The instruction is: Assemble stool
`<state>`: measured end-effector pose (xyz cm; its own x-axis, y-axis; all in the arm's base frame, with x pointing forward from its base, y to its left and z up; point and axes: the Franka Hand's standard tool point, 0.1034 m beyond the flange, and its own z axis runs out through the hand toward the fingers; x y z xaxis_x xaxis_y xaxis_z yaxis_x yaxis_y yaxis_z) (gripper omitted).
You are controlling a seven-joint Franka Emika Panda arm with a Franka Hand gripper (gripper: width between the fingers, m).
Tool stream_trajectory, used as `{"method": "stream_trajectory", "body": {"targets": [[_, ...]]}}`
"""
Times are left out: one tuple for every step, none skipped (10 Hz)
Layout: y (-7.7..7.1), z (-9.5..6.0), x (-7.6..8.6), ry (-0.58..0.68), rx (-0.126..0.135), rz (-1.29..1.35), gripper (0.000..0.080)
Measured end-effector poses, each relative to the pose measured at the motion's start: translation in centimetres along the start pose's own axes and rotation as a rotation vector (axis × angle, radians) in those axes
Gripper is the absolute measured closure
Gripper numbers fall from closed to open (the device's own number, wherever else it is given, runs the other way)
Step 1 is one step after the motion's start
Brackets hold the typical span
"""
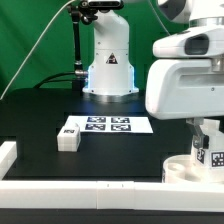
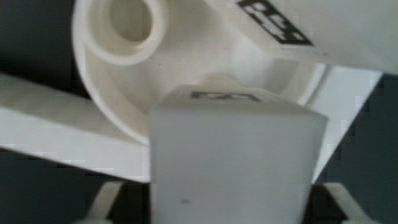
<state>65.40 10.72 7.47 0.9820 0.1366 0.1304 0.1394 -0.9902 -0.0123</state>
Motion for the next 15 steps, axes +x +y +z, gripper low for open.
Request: {"method": "stream_trajectory", "body": {"targets": [[-0.13, 0.25, -0.31, -0.006, 0.014, 0.124, 0.0454], [-0.50, 0.31, -0.34, -0.007, 0.014, 0.223, 0.0454], [-1.07, 0.36, -0.36, -0.007, 0.015, 0.281, 0.0456], [-0.98, 0.35, -0.35, -0.008, 0.019, 0.342, 0.0456], [-0.99, 0.35, -0.35, -0.008, 0.019, 0.375, 0.0456], [-0.98, 0.36, -0.35, -0.009, 0.020, 0.456, 0.0456], [-0.95, 0.35, -0.35, -0.010, 0.019, 0.524, 0.0456], [-0.88, 0.35, -0.35, -0.010, 0.025, 0.577, 0.0456], [-0.70, 0.44, -0.34, 0.006, 0.051, 0.718, 0.0456], [-0.57, 0.43, -0.50, 0.022, 0.068, 0.840, 0.0456], [-0.64, 0.42, -0.59, 0.026, 0.073, 0.950, 0.0456], [-0.68, 0.42, -0.59, 0.024, 0.073, 1.029, 0.0456], [-0.76, 0.44, -0.64, 0.017, 0.077, 1.150, 0.0456], [-0.83, 0.44, -0.69, 0.005, 0.081, 1.235, 0.0456], [-0.87, 0.45, -0.73, -0.002, 0.086, 1.290, 0.0456]]}}
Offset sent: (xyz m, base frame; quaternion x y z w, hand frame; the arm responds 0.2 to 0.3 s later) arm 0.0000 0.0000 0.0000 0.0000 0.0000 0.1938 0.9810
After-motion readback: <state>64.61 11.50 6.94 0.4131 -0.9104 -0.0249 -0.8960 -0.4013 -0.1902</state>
